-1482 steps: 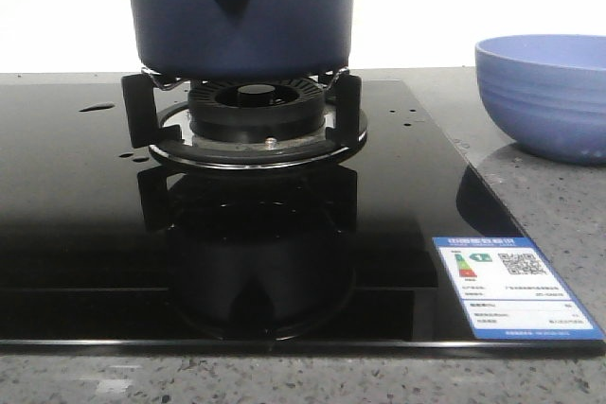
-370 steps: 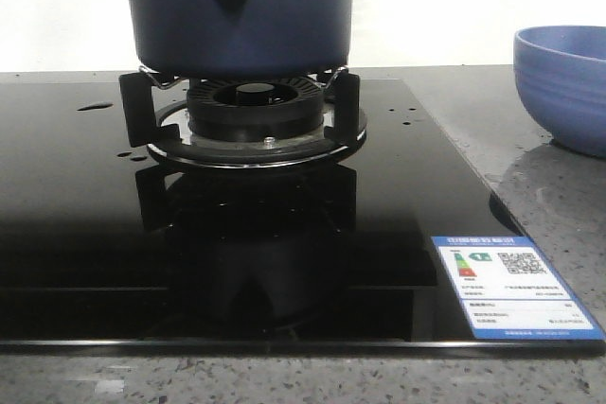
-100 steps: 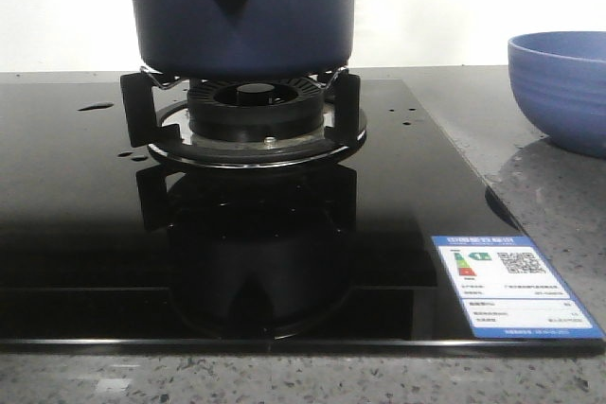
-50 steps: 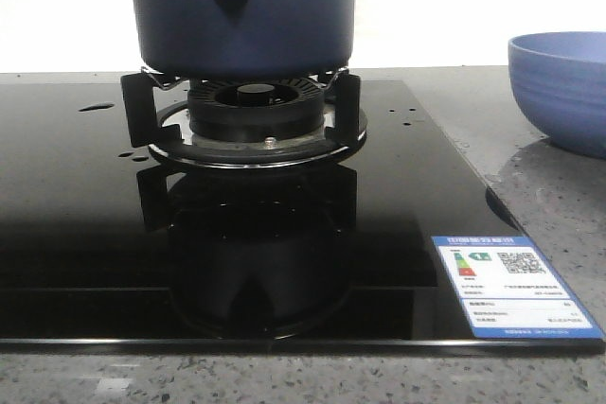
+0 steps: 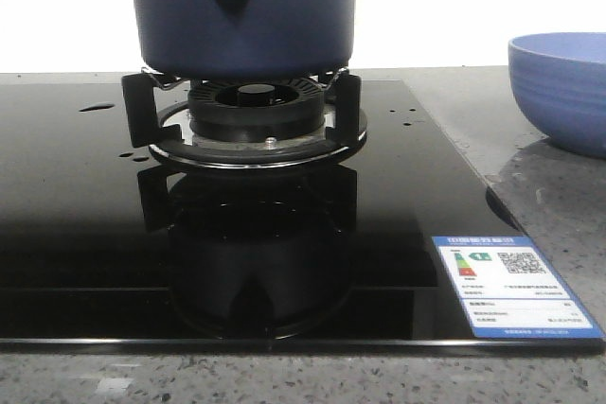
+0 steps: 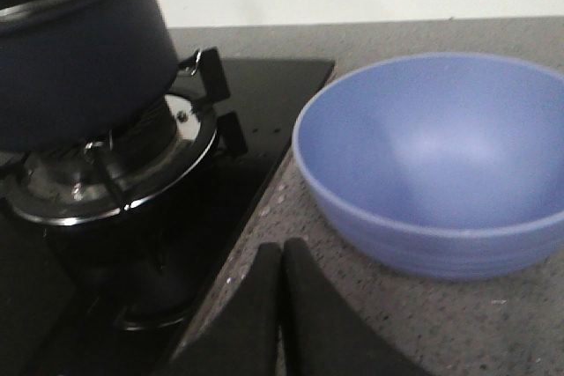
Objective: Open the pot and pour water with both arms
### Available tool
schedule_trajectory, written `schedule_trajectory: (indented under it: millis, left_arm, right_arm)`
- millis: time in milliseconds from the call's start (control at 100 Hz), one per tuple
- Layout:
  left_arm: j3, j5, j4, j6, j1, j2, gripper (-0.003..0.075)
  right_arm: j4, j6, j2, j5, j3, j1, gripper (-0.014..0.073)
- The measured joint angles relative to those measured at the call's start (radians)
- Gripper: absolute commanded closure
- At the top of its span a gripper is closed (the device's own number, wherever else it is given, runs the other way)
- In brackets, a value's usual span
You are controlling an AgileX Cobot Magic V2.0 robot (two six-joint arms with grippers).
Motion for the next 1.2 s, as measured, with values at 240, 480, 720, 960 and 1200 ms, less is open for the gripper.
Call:
schedule_trajectory:
  millis: [240,480,720,960,1200]
  left_arm:
    - [0.013,-0.006,-0.007,0.000,0.000,-0.024,0.0739]
    - [0.021,-0.004,-0.009,0.000,0.000,-0.024,0.0739]
    - [0.023,-0.004,-0.008,0.000,0.000,-0.024,0.0739]
    - [0.026,-0.004,0.019,-0.008,0.003,-0.024,0.0739]
    - [0.101,0.011,0.546,-0.517,0.121,-0.054,0.0739]
  right_arm:
    - [0.011,-0.001,-0.002,0.017,0.006,0.014,0.0650]
    - [0.012,-0.001,-0.002,0.019,0.006,0.014,0.0650]
    - [0.012,-0.004,-0.002,0.019,0.006,0.014,0.0650]
    - [0.012,-0.004,-0.002,0.019,0.006,0.014,0.0650]
    - [0.012,-0.004,-0.002,0.019,0.006,0.014,0.0650]
